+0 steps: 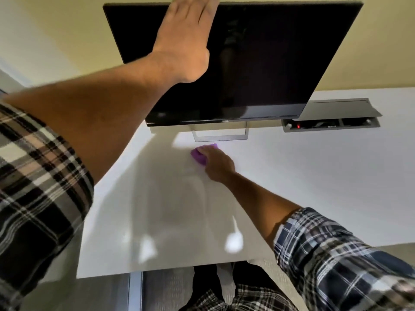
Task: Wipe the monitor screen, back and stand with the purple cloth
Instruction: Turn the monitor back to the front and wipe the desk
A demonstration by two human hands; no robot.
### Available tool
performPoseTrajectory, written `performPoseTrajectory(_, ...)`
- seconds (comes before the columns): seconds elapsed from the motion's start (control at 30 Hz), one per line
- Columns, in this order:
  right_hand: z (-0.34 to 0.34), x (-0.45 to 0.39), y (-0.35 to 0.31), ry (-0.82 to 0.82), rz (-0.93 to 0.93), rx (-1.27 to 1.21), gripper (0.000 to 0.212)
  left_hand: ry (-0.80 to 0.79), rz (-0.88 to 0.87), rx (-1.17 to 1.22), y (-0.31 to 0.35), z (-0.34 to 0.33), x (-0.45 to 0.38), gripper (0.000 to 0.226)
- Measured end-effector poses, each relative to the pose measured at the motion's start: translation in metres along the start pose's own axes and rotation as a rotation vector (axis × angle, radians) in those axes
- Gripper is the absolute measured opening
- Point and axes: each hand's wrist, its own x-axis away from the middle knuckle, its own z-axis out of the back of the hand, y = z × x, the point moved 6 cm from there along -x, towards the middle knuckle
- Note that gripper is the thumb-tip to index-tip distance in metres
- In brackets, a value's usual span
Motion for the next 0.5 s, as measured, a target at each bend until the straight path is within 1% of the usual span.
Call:
performPoseTrajectory(0.03,0.007,0.0,0.004,0.059,0.02,-0.028,0.049,-0.007,-0.004,0.001,-0.001,0.0,0.0,0.082)
performPoseTrajectory(0.07,0.018,0.001,0.014,0.175,0.007,-0.04,0.046,-0.014,-0.013,0.001,-0.002,0.001,0.0,0.083)
performPoseTrajectory(0.1,0.03,0.001,0.031,0.275,-0.05,-0.054,0.043,-0.019,-0.026,0.002,-0.001,0.001,-0.001,0.083)
performPoseTrajectory(0.13,0.04,-0.001,0.053,0.343,-0.101,0.02,0.038,-0.025,-0.039,0.005,-0.001,0.001,-0.002,0.083)
performPoseTrajectory(0.17,0.049,-0.002,0.073,0.353,-0.159,0.043,0.031,-0.027,-0.046,0.006,-0.001,0.001,-0.002,0.082)
performPoseTrajectory(0.23,0.063,-0.011,0.105,0.354,-0.205,0.156,0.033,-0.023,-0.044,-0.007,-0.002,0.001,-0.002,0.079)
performPoseTrajectory(0.27,0.062,-0.016,0.115,0.318,-0.202,0.189,0.036,-0.021,-0.045,-0.021,-0.002,0.0,-0.002,0.075)
performPoseTrajectory(0.3,0.061,-0.018,0.119,0.281,-0.186,0.219,0.044,-0.027,-0.047,-0.037,-0.001,-0.002,-0.001,0.071)
performPoseTrajectory(0.33,0.057,-0.021,0.121,0.276,-0.175,0.217,0.053,-0.04,-0.04,-0.053,0.0,-0.004,-0.001,0.066)
performPoseTrajectory(0.37,0.053,-0.022,0.121,0.27,-0.185,0.181,0.059,-0.058,-0.024,-0.063,0.0,-0.005,-0.001,0.061)
performPoseTrajectory(0.43,0.048,-0.013,0.115,0.242,-0.23,0.191,0.063,-0.085,-0.006,-0.068,0.0,-0.006,-0.001,0.057)
performPoseTrajectory(0.5,0.054,0.002,0.103,0.198,-0.257,0.163,0.058,-0.061,-0.026,-0.055,0.003,-0.005,-0.002,0.063)
